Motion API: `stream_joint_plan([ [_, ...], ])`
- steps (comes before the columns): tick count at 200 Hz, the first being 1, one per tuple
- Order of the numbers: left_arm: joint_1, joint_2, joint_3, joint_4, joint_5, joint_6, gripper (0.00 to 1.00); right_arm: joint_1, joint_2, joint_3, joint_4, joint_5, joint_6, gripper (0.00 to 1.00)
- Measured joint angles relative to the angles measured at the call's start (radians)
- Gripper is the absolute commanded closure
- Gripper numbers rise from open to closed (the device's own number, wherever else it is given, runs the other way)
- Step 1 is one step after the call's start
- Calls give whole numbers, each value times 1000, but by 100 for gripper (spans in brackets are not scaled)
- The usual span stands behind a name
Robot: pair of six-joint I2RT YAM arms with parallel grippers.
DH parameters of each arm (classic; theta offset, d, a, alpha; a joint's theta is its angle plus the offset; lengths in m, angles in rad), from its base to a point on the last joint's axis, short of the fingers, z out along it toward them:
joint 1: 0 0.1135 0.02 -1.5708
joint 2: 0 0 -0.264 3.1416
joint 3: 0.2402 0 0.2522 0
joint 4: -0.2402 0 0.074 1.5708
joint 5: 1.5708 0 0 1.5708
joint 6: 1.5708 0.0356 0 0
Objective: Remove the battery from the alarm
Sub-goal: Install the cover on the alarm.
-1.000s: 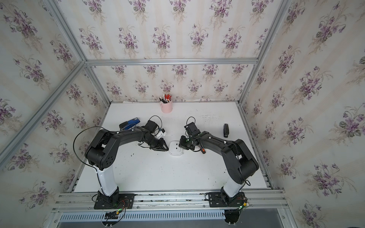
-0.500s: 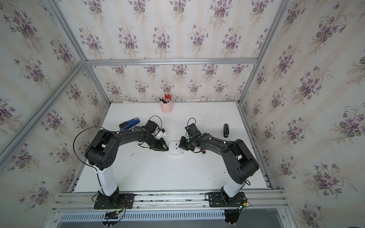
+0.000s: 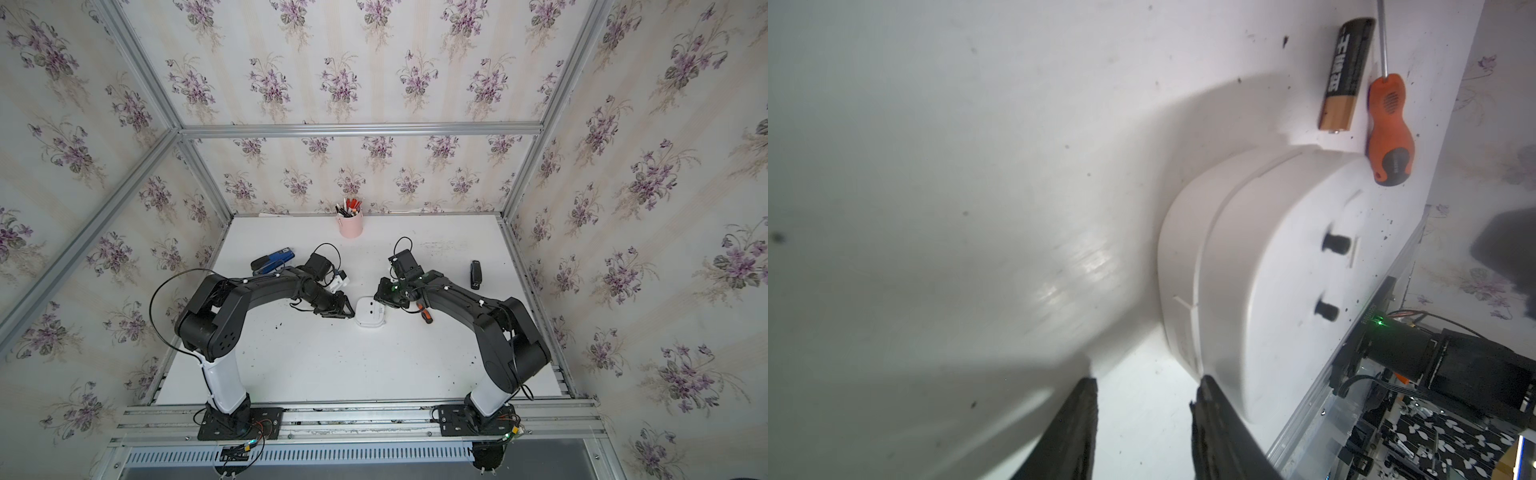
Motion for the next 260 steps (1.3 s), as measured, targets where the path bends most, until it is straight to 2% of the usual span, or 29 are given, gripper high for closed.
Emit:
stream_joint_plan([
  [29,8,-44,-7,-28,-72,-18,46,0,21,37,-110,31,-39,72],
  [67,8,-123,1,-49,-118,-42,46,2,48,27,-166,29,-61,69],
  [133,-46,-161,30,-35,-73,-78,46,5,73,16,-148,2,-61,69],
  [260,-100,-88,32,-16,-45,-93,45,-4,100,10,-116,-6,-61,71],
])
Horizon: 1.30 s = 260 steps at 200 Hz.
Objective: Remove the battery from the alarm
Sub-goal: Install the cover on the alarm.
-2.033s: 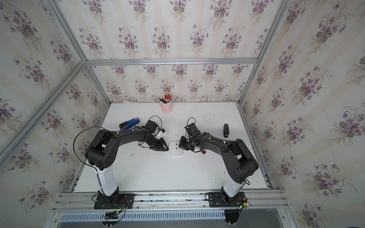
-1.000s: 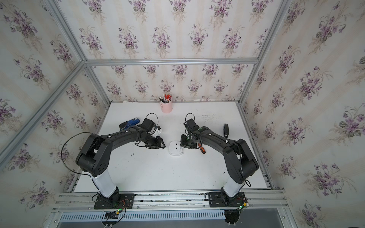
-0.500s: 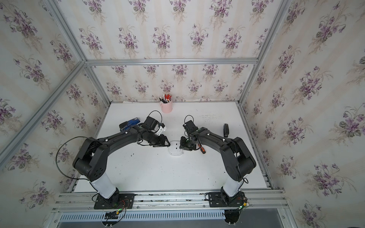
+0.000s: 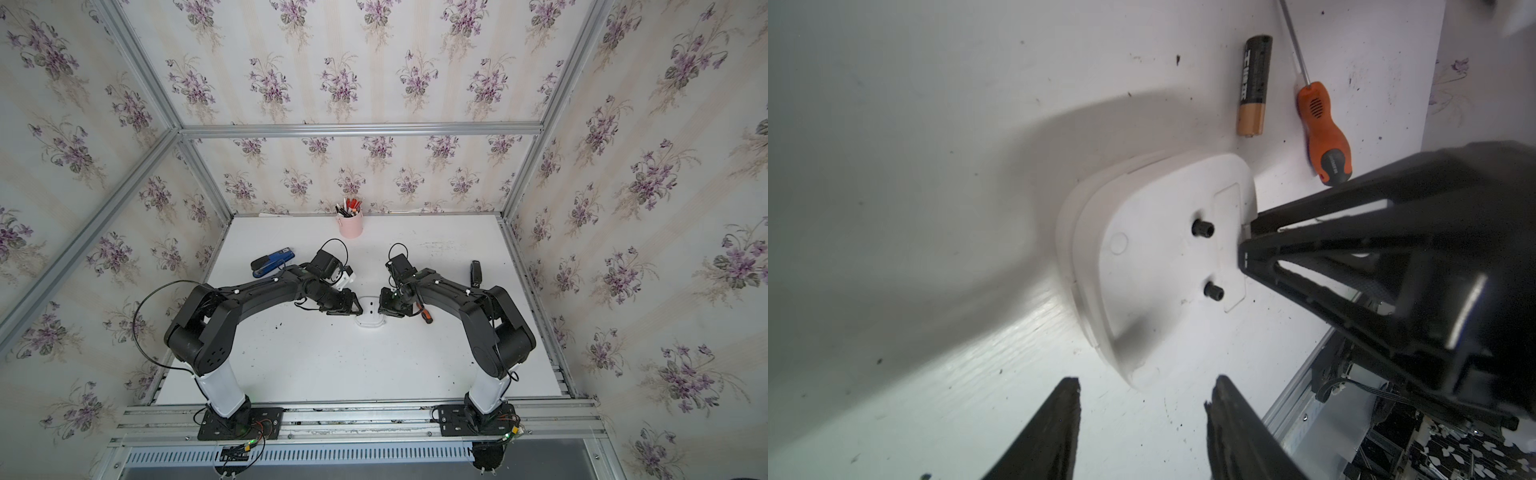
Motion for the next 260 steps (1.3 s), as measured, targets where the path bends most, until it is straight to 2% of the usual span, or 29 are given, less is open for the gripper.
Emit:
stream_joint_plan([
  [88,-6,16,0,-2,6,9,47,-6,-1,-12,29,-14,6,84],
  [122,-8,22,0,-5,9,12,47,-7,2,-12,31,-12,6,84],
  [260,-8,26,6,-12,11,18,47,-25,-69,-68,51,-19,26,61],
])
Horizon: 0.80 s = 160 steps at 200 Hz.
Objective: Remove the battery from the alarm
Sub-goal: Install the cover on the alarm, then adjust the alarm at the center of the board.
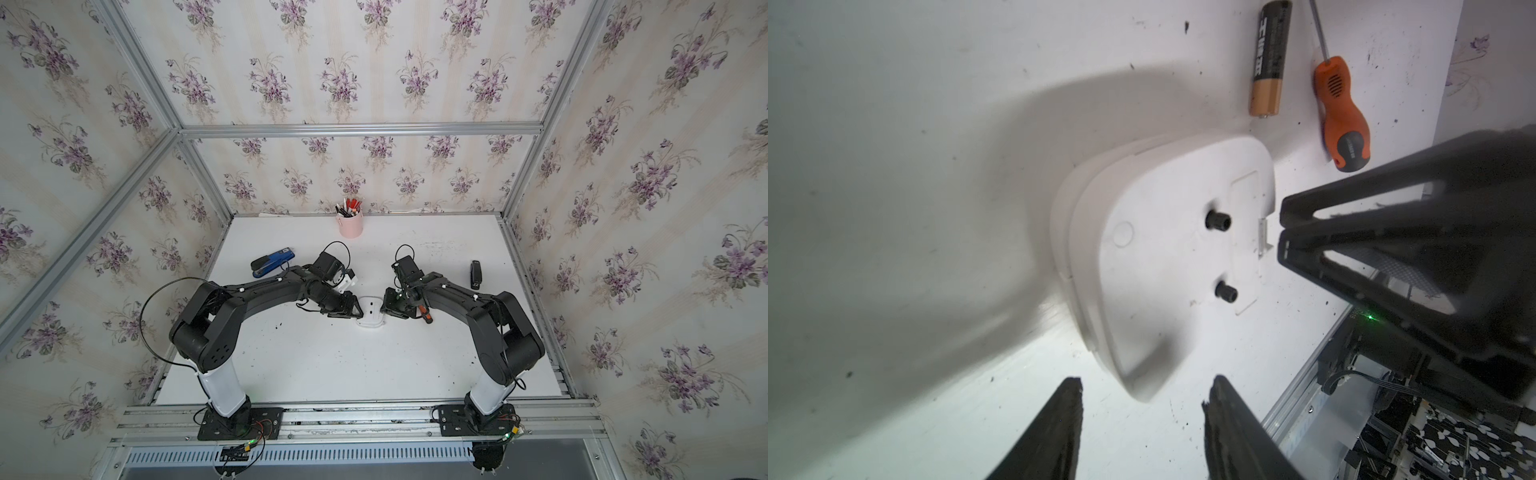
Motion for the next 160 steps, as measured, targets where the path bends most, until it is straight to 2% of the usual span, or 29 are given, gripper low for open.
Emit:
stream_joint_plan([
  [50,4,-19,22,-18,-10,-1,46,-60,-29,-20,35,-42,6,47],
  [53,4,-24,23,-18,-11,-3,42,-60,-29,-16,32,-44,4,46],
  [80,18,-69,30,-18,-16,-19,36,-64,-34,48,18,-53,-26,38],
  [117,24,-92,35,-21,-19,-41,31,-73,-20,123,-30,-49,-80,35],
  [160,22,-139,-59,13,-10,-157,32,-145,40,218,-105,-79,-138,37],
])
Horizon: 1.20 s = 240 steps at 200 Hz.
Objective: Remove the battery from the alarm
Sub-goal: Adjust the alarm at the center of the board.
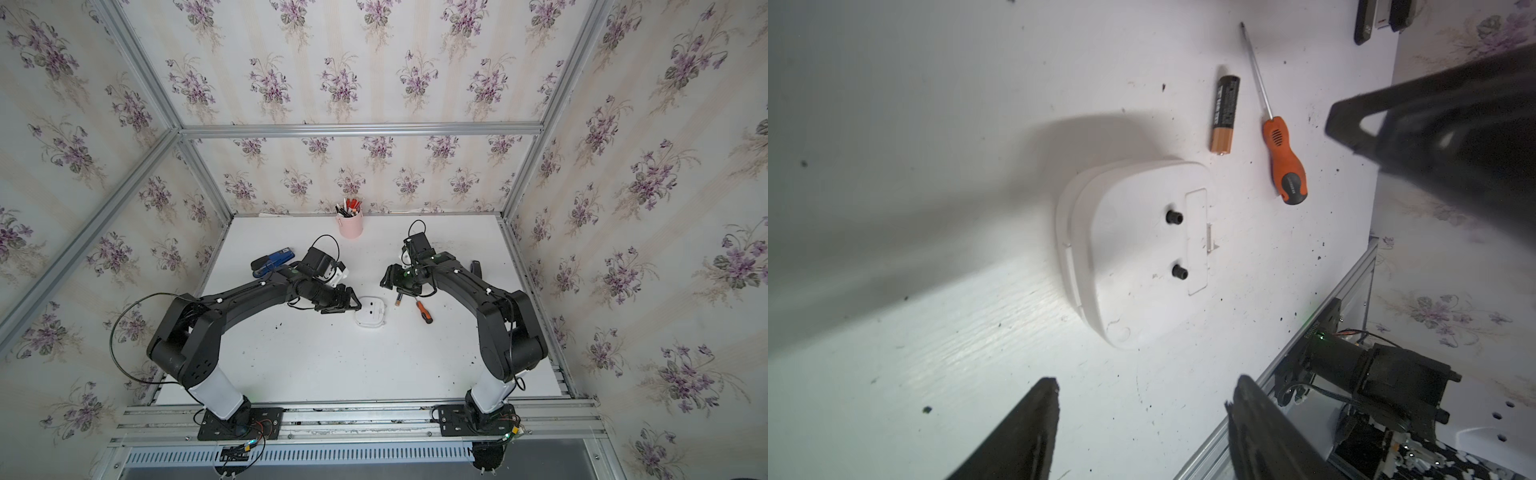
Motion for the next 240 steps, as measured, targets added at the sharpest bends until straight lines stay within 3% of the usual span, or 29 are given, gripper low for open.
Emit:
stream_joint_plan([
  [28,-35,-55,-92,41,-9,-107,33,-69,105,76,-32,-69,-62,38],
  [66,-112,-100,-240,156,-61,-309,39,-72,262,212,-66,-179,-157,43],
  [108,-229,-68,-219,234,-162,-453,50,-76,399,355,-129,-243,-262,46],
  [162,-307,11,-176,236,-308,-578,54,-77,442,305,-153,-290,-311,51],
  [240,-317,67,-95,128,-422,-596,57,-78,418,184,-71,-366,-280,58],
])
